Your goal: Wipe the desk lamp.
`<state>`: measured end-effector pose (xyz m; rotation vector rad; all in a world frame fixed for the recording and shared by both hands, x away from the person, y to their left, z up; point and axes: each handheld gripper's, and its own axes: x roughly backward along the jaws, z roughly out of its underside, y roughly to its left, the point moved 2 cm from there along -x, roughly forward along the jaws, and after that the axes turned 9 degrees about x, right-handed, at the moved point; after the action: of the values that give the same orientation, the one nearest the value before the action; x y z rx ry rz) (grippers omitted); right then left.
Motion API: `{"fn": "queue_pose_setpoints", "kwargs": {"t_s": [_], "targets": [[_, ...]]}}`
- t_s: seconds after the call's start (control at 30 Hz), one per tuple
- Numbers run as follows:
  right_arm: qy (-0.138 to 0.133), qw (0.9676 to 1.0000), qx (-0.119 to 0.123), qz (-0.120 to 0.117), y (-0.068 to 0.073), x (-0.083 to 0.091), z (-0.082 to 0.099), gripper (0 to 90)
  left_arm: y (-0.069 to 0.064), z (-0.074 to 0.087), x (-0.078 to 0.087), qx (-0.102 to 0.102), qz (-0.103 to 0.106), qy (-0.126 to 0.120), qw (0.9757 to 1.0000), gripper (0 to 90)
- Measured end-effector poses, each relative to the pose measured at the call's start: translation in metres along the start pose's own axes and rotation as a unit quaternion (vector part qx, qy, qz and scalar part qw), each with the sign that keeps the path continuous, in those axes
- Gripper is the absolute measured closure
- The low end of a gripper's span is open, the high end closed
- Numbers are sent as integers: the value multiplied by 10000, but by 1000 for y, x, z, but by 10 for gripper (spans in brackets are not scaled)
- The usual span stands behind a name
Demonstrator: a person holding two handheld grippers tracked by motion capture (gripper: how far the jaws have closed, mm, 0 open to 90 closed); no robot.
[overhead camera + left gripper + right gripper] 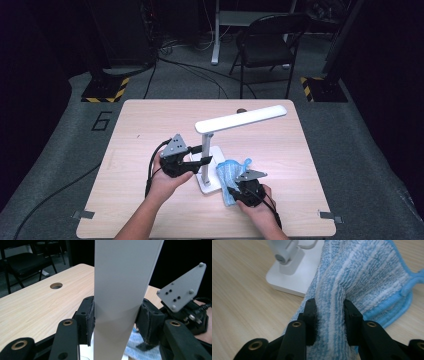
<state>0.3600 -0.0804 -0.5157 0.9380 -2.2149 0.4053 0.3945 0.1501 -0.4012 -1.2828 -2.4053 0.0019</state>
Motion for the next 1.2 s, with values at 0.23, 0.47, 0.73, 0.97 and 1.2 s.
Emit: {"fn": "queue_pose_setpoints", "kwargs": {"t_s": [0.23, 0.47, 0.73, 0.97, 1.2], "targets": [[-135, 9993, 252, -244, 34, -15, -14, 679, 0, 0, 0, 27, 21, 1, 10000, 519], [-195, 9982, 563, 49, 43, -18, -13, 666, 2, 1, 2, 34, 60, 41, 10000, 518], [-172, 9961, 855, 144, 42, -19, -11, 677, 3, 1, 1, 69, 86, -8, 9999, 517], [-206, 9975, 661, 132, 33, -17, -8, 680, 3, 1, 2, 101, 100, 10, 9999, 515], [-155, 9985, 494, 181, 19, -15, -6, 681, 4, 1, 2, 99, 93, 14, 9999, 515]]}}
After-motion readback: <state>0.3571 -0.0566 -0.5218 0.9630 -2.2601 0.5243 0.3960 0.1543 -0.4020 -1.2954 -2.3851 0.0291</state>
